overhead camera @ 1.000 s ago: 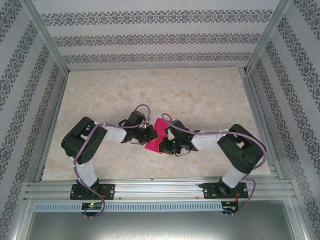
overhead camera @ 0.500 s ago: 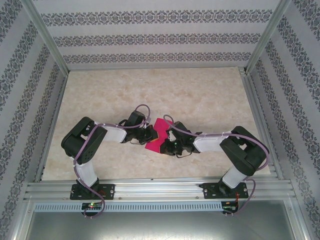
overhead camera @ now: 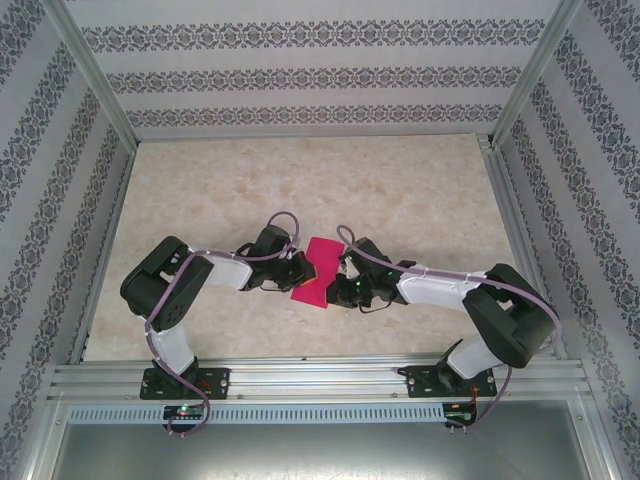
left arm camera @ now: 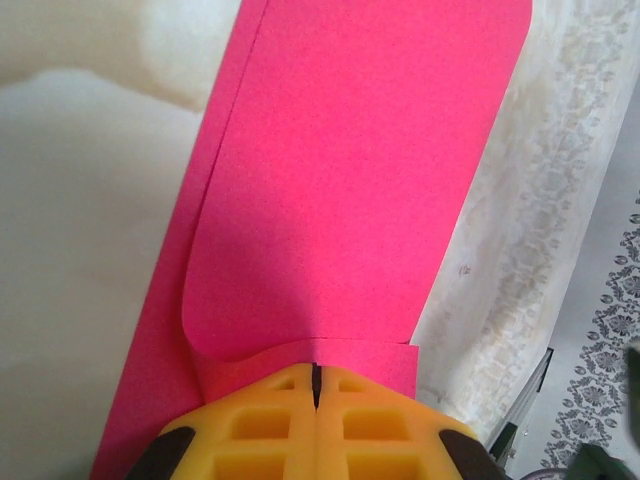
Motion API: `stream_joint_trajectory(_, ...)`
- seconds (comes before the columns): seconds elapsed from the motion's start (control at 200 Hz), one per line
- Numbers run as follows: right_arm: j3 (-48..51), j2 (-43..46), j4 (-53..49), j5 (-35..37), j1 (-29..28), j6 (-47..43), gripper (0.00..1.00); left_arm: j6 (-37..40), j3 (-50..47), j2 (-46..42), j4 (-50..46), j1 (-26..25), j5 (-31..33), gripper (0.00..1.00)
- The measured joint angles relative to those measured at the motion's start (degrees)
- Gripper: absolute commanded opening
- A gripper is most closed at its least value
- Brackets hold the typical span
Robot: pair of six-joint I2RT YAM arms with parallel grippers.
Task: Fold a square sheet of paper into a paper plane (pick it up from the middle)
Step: Fold the triangle a second time at the center of the table.
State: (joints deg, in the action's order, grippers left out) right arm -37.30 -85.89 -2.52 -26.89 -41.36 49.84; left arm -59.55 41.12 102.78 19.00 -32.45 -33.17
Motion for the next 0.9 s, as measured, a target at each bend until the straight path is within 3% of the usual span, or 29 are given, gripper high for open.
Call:
stream_joint_trajectory(0.485,-1.46,-9.88,8.33,0.98,-1.55,6.75,0.09,-0.94,-0.42,-0.85,-0.33,-0.5,1.75,0.0)
stream_joint_trajectory(0.899,1.01,-8.59,11.15,0.94,-1.53,6.6,0.07,-0.63,-0.39,-1.16,-1.09,-0.55,1.92,0.0)
